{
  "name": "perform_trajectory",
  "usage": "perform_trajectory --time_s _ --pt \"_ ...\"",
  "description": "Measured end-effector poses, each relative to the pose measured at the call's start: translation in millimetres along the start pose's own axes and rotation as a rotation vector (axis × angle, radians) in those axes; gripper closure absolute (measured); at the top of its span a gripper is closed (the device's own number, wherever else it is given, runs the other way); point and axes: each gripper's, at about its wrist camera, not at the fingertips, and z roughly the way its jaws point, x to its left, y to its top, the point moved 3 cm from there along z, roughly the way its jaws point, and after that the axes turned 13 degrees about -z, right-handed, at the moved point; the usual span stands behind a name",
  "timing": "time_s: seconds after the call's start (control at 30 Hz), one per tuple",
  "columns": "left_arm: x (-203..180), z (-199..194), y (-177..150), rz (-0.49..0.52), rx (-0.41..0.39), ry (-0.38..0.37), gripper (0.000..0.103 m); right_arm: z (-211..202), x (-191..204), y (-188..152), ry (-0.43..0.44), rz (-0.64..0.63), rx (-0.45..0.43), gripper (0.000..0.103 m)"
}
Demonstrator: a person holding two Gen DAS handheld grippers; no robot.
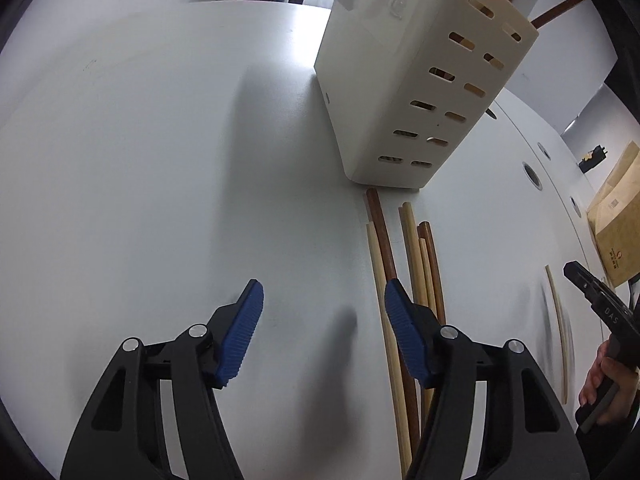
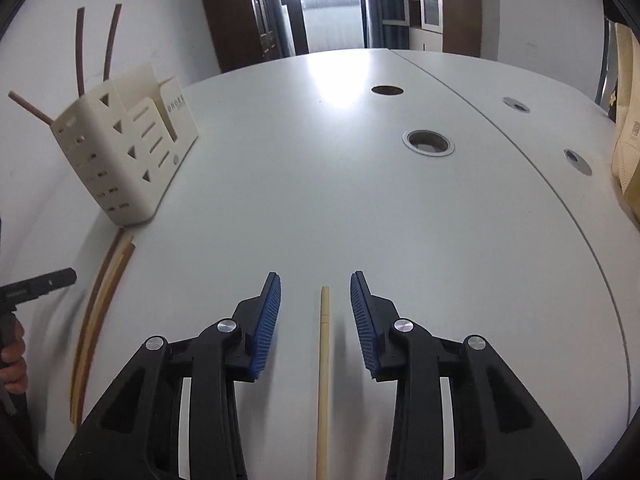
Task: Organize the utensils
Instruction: 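Grasp a light chopstick with the right tool while the left tool grasps a brown one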
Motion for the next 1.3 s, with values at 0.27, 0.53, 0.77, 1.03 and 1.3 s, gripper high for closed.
perform_trajectory --time_s 0.27,0.53,0.77,1.03,1.3 --pt "-24 23 16 0.084 0.0 0.074 0.04 18 0 -7 -0.034 -0.04 0.058 0.086" --pt "-50 37 35 0.121 -0.022 0.129 0.039 19 -2 -8 -0.051 -0.053 0.048 0.091" --pt "-61 50 44 0.155 -0.006 0.154 0.063 18 -4 -7 -0.038 -0.042 0.043 0.097" --pt "-44 41 51 0.053 0.055 0.022 0.096 -7 -12 1 0.142 0.072 -0.106 0.098" --pt "-33 -26 48 0.038 0.011 -0.137 0.096 -83 7 28 0.414 0.122 -0.439 0.098"
